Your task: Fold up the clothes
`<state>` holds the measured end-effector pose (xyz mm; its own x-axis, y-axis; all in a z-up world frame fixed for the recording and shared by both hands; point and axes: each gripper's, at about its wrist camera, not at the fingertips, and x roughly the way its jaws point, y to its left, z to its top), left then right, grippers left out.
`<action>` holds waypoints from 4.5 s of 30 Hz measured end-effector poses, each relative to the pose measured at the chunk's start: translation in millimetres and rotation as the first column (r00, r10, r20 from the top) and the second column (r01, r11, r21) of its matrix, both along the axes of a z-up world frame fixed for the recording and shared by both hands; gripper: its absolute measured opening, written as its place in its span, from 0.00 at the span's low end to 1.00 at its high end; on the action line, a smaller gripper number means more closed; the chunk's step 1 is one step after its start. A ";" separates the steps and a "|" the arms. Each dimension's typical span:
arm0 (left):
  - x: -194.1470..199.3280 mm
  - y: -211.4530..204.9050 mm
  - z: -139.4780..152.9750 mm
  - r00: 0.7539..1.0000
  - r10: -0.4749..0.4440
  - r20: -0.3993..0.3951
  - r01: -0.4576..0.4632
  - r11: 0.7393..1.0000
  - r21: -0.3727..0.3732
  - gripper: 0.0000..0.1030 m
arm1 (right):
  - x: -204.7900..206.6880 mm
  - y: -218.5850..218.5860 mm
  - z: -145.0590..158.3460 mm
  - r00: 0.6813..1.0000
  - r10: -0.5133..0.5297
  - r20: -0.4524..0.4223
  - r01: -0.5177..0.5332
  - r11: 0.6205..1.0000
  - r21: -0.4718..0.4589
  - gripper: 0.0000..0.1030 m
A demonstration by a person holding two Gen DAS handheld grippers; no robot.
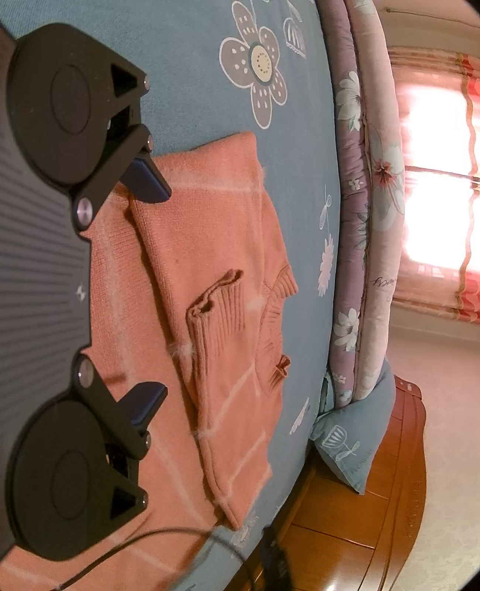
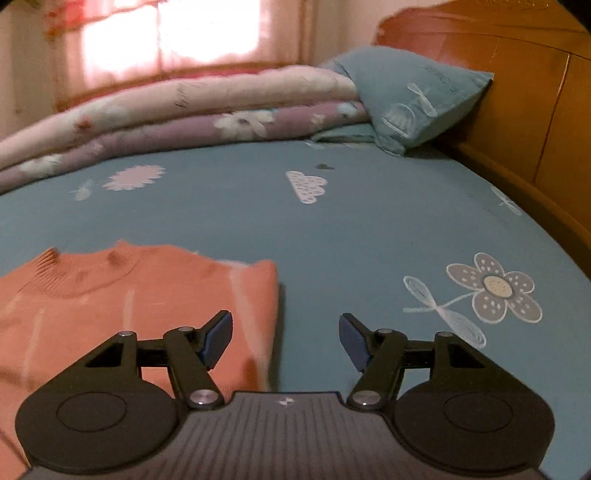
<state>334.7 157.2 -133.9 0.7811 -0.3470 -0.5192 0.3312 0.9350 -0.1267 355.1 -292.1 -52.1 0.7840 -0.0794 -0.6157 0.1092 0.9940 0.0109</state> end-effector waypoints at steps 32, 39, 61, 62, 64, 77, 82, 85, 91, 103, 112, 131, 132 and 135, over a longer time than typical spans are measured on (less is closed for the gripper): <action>0.1 -9.3 -0.6 1.000 0.007 0.003 -0.007 0.996 0.090 1.00 | -24.2 7.0 -20.1 0.993 0.058 0.103 -0.051 0.997 -0.065 0.19; -0.6 -10.8 -0.4 1.000 0.009 0.004 -0.009 0.994 0.106 1.00 | 3.9 10.5 -54.1 0.991 0.132 -0.010 -0.132 0.991 -0.007 0.19; -11.8 -19.9 13.4 0.997 0.078 0.012 -0.078 0.986 0.145 1.00 | -6.5 3.2 -59.8 0.997 0.069 -0.038 -0.064 0.990 0.126 0.54; -12.6 -18.9 21.6 0.996 0.089 0.014 -0.090 0.993 0.082 1.00 | -7.2 -2.1 -58.0 0.997 0.063 -0.039 -0.056 0.985 0.161 0.54; -9.7 -17.8 38.0 0.995 0.096 0.011 -0.095 0.994 -0.061 0.99 | -9.3 -11.5 -53.6 0.998 0.054 -0.035 -0.045 0.975 0.219 0.54; 120.3 -170.1 56.7 0.963 -0.184 -0.196 0.217 0.963 0.160 0.49 | -30.2 -40.0 -34.8 0.992 0.125 0.020 -0.126 0.971 0.203 0.54; 144.1 -177.1 32.8 0.936 -0.209 -0.284 0.279 0.932 0.233 0.49 | -37.8 -50.3 -31.5 0.991 0.131 0.037 -0.135 0.977 0.166 0.55; 146.2 -173.6 27.6 0.924 -0.225 -0.309 0.303 0.924 0.234 0.50 | -39.2 -58.3 -33.6 0.992 0.119 0.031 -0.123 0.980 0.159 0.56; 137.5 -179.8 29.7 0.932 -0.221 -0.287 0.295 0.923 0.247 0.18 | -37.7 -59.8 -39.6 0.994 0.111 0.004 -0.111 0.981 0.158 0.56; 145.4 -200.6 48.4 0.949 -0.189 -0.252 0.257 0.928 0.270 0.05 | -38.8 -57.8 -36.9 0.993 0.114 0.028 -0.117 0.981 0.152 0.56; 161.6 -180.1 40.8 0.904 -0.243 -0.351 0.355 0.885 0.302 0.20 | -39.3 -55.8 -38.2 0.992 0.125 0.016 -0.126 0.983 0.132 0.58; 122.6 -200.0 35.9 0.919 -0.270 -0.288 0.382 0.791 0.477 0.06 | -36.4 -42.3 -45.6 0.989 0.147 -0.009 -0.146 0.983 0.108 0.58; 122.0 -198.0 40.4 0.923 -0.281 -0.262 0.376 0.796 0.473 0.11 | -36.9 -42.9 -45.2 0.989 0.145 -0.008 -0.144 0.984 0.109 0.59; 132.1 -185.4 45.9 0.895 -0.321 -0.309 0.433 0.789 0.436 0.34 | -38.1 -44.7 -44.3 0.990 0.141 -0.005 -0.139 0.984 0.111 0.62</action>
